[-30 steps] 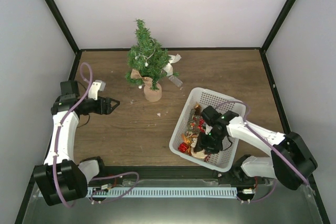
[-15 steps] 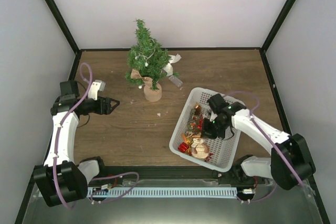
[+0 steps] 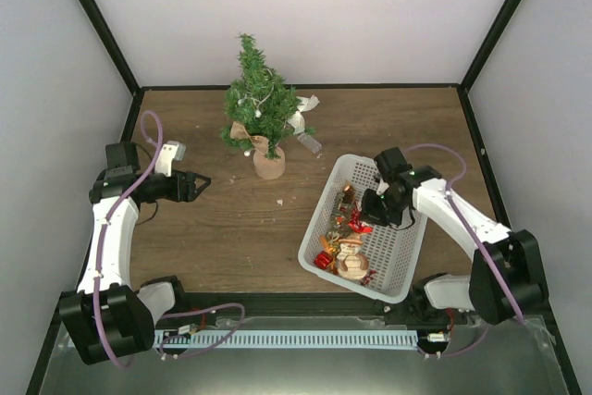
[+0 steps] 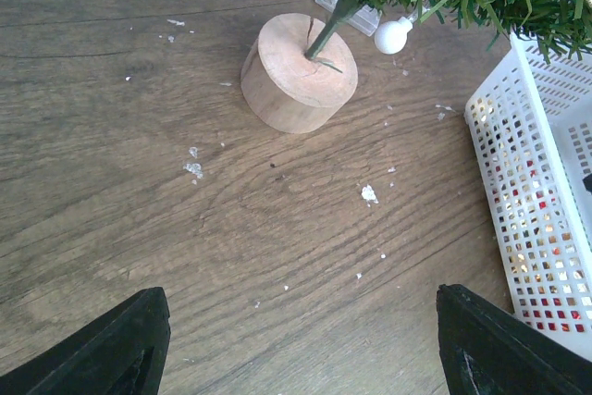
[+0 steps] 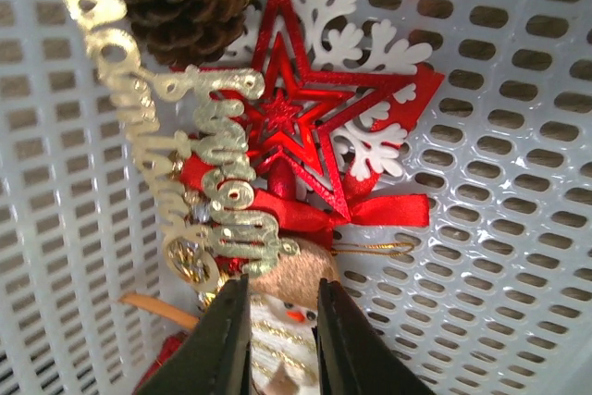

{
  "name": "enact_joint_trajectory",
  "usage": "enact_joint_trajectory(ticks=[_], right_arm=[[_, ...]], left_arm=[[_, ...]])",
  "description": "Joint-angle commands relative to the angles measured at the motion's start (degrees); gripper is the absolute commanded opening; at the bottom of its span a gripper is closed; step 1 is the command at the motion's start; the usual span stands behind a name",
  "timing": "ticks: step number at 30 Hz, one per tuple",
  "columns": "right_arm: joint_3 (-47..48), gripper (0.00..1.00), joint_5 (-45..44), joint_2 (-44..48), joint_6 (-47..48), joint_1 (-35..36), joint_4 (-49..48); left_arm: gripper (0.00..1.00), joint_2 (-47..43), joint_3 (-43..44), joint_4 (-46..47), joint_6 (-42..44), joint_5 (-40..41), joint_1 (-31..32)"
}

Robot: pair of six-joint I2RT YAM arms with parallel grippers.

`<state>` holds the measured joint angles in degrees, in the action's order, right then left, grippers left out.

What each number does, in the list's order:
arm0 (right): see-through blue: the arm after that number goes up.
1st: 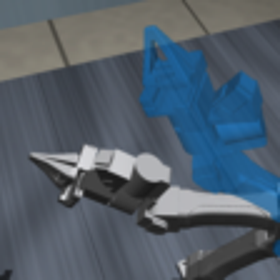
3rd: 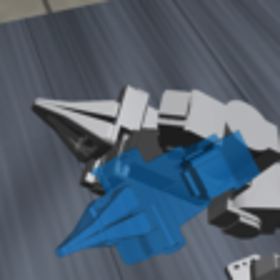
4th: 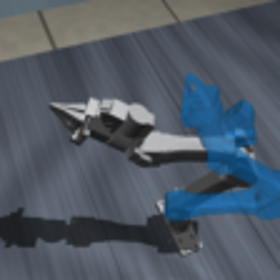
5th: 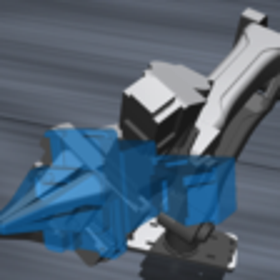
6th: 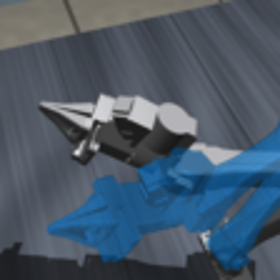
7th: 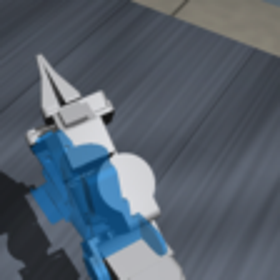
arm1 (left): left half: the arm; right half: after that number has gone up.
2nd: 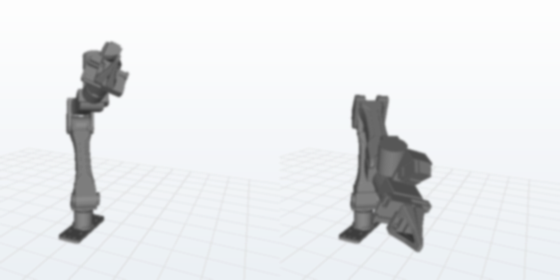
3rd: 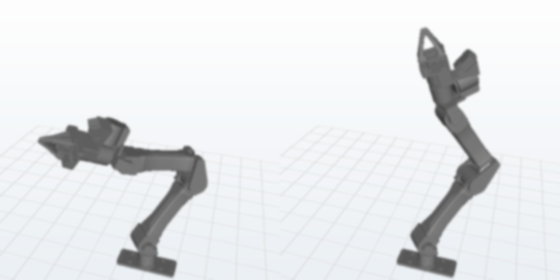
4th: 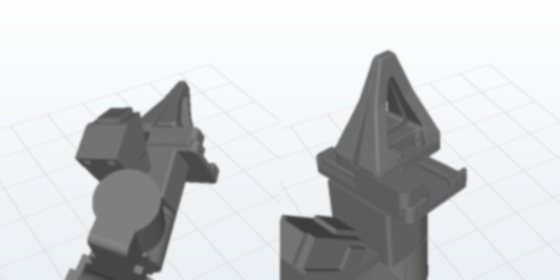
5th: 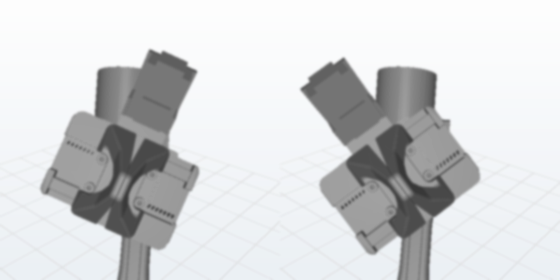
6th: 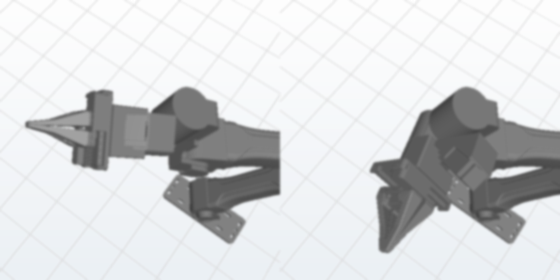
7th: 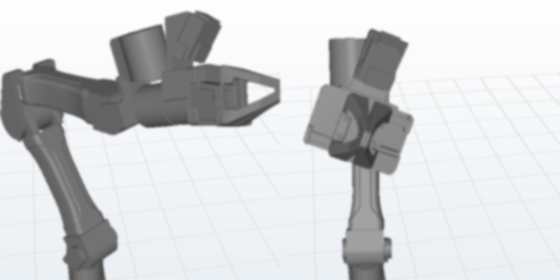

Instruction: Decorate the small christmas tree

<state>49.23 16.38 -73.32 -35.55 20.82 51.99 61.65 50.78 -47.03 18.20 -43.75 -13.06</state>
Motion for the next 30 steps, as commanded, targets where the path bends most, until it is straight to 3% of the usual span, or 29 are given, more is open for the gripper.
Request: enact_joint_trajectory(ticks=[1, 4, 17, 30], right_arm=[[1.1, 0.21, -0.8, -2.5, 0.2, -0.6, -2.7], [2.1, 0.31, -1.5, -4.2, 0.0, -1.1, -4.5], [6.1, 0.31, 2.7, -13.6, -0.1, -1.5, -12.5], [8.2, 0.32, 2.6, -16.1, -0.7, -2.8, -16.3]], left_arm=[[0.79, 0.0, 0.5, 0.4, 0.3, -0.2, 0.2], [0.79, 0.0, 0.5, 0.3, 0.4, -0.1, 0.2], [0.79, 0.3, 0.5, 0.3, 0.4, 0.1, 0.2], [0.79, -0.4, 0.4, 0.4, 0.3, -0.2, 0.2]])
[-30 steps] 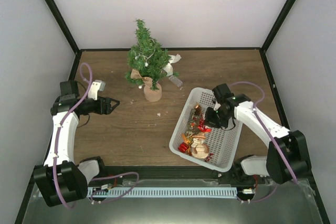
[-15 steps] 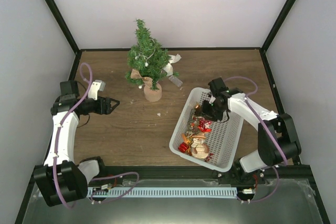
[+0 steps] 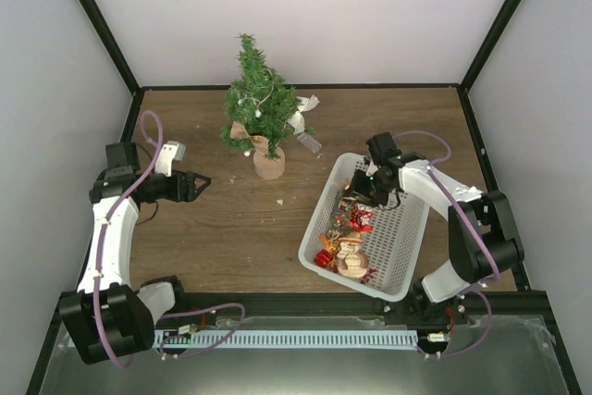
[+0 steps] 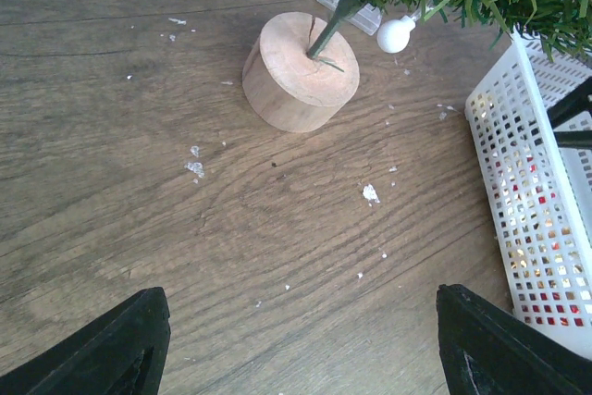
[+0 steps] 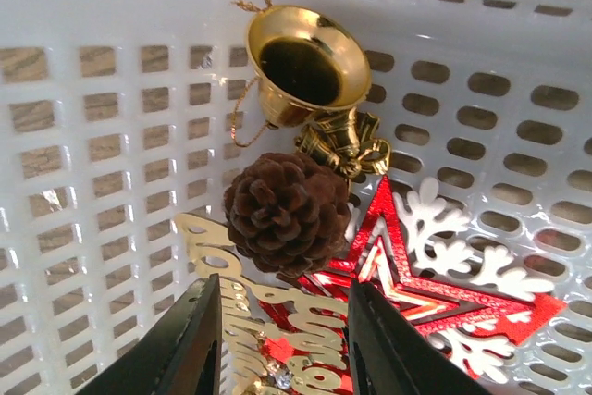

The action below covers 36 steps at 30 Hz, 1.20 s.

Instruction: Decorate the small christmas tree

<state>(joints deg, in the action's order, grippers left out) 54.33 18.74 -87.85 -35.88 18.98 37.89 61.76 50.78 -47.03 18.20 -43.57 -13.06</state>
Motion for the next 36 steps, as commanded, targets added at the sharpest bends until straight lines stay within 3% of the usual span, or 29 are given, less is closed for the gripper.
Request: enact_joint_trajectory(ticks=[1, 16, 27, 31, 36], right_arm=[[3.1, 0.32, 0.5, -2.0, -0.4, -1.0, -2.3], [1.6, 0.27, 0.5, -1.5, -2.9, -1.4, -5.0], [3.4, 0.32, -3.3, -1.4, -4.7, -1.5, -3.8], [2.8, 0.40, -4.4, 0.0, -6.0, -1.7, -5.2], [2.7, 0.40, -4.0, 0.0, -6.9, -1.7, -6.6]], left_arm=[[0.79, -0.6, 0.4, 0.4, 0.2, -0.3, 0.3], [0.79, -1.2, 0.3, 0.4, 0.1, -0.5, 0.2], [0.79, -1.8, 0.0, 0.7, 0.0, -0.8, 0.2], [0.79, -1.7, 0.0, 0.6, -0.1, -0.9, 0.2], [0.79, -1.7, 0.0, 0.9, -0.2, -1.2, 0.2]])
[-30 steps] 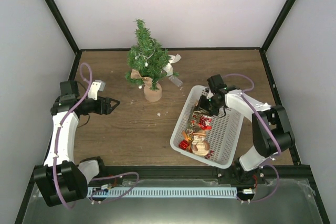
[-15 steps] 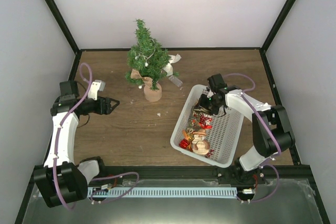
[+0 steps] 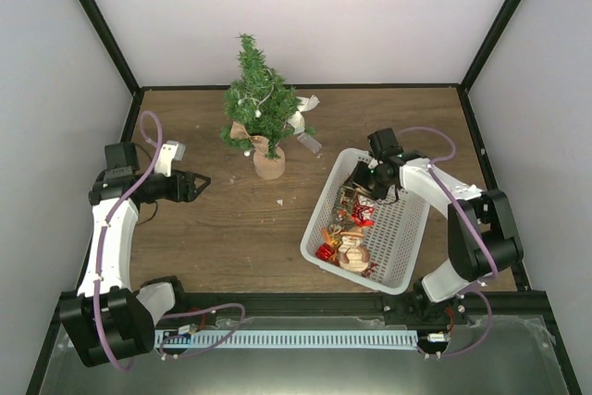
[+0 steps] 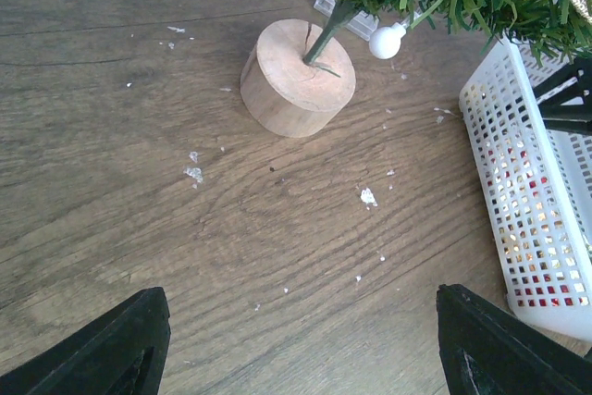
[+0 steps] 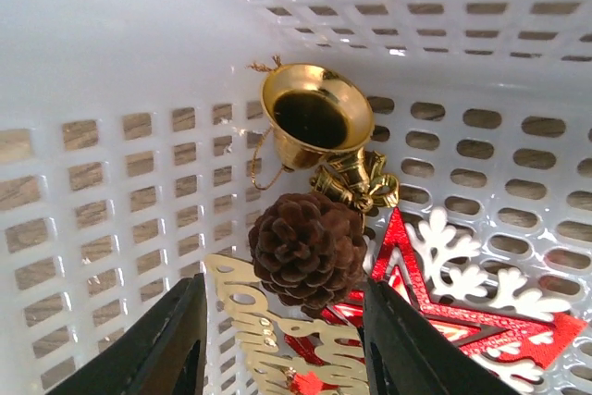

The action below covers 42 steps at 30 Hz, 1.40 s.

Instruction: Decorate the small christmas tree

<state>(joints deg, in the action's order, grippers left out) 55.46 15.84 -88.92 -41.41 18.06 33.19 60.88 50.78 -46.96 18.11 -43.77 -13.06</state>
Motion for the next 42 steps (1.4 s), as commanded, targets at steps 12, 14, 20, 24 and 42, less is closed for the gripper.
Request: enact_joint_trajectory(ticks=[12, 14, 20, 24, 42], right_arm=[[0.2, 0.33, 1.0, -2.9, -2.2, -0.8, -4.5], [0.0, 0.32, 0.8, -3.2, -2.2, -0.8, -4.5], [-1.0, 0.31, 0.7, -3.9, -1.9, -0.8, -4.0], [-1.8, 0.31, -0.1, -3.4, -1.5, -0.8, -3.2], [-4.3, 0.22, -2.2, 0.6, -1.1, -0.7, -3.3]], left_arm=[[0.79, -1.2, 0.0, 0.6, 0.1, -1.2, 0.2], [0.79, -1.2, -0.1, 0.5, 0.1, -1.3, 0.2], [0.79, -1.2, 0.0, 0.5, 0.2, -1.4, 0.2], [0.79, -1.4, -0.1, 0.5, 0.2, -1.5, 0.2], [0.79, -1.9, -0.2, 0.4, 0.2, -1.7, 0.2]])
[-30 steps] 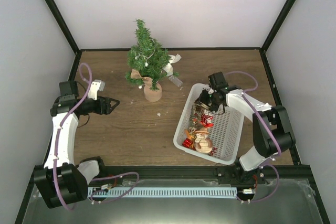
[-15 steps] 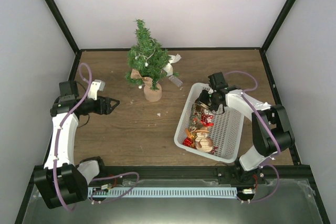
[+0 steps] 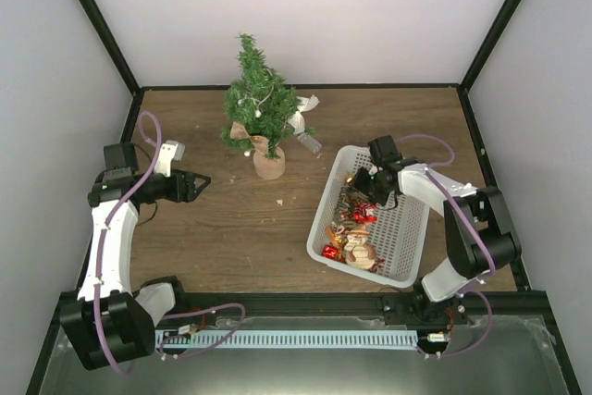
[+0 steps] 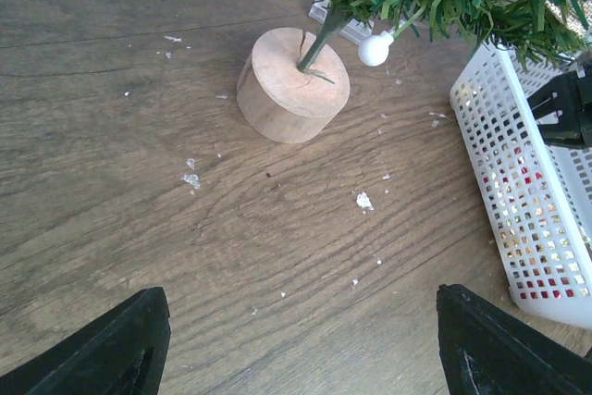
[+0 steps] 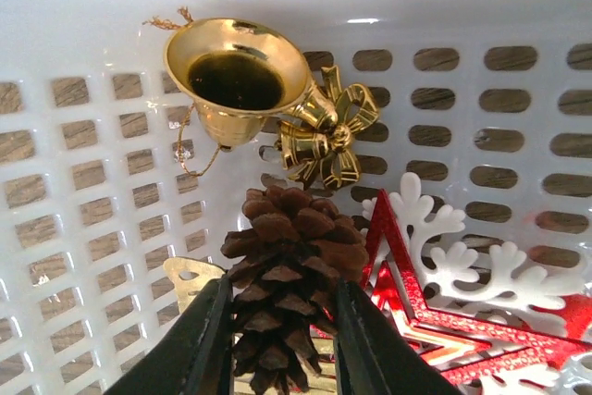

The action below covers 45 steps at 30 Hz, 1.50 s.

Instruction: Decorate the small christmas tree

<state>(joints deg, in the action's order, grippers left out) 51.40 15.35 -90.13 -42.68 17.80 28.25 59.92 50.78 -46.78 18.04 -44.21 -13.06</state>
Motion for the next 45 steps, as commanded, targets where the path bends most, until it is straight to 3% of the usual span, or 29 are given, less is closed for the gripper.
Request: enact_joint_trajectory(ticks=[1, 16, 25, 33, 45], right_arm=[[0.3, 0.22, -2.1, 2.2, 0.5, -0.5, 2.2], [8.3, 0.24, -9.0, 13.8, 6.7, -0.5, 12.7], [19.0, 0.26, -1.1, 20.9, 11.6, 1.4, 11.2], [30.5, 0.26, 11.2, 15.3, 11.1, 6.0, 4.7], [45.8, 0.27, 12.5, 1.3, 6.8, 14.0, -1.0]], left_arm=[[0.79, -0.9, -0.2, 0.3, 0.2, -1.2, 0.2], [0.79, -0.8, -0.2, 0.5, 0.2, -1.3, 0.2], [0.79, -0.7, -0.2, 0.6, 0.2, -1.3, 0.1], [0.79, -0.6, -0.1, 0.6, 0.1, -1.2, 0.2], [0.79, -0.5, -0.1, 0.6, 0.2, -1.2, 0.1]])
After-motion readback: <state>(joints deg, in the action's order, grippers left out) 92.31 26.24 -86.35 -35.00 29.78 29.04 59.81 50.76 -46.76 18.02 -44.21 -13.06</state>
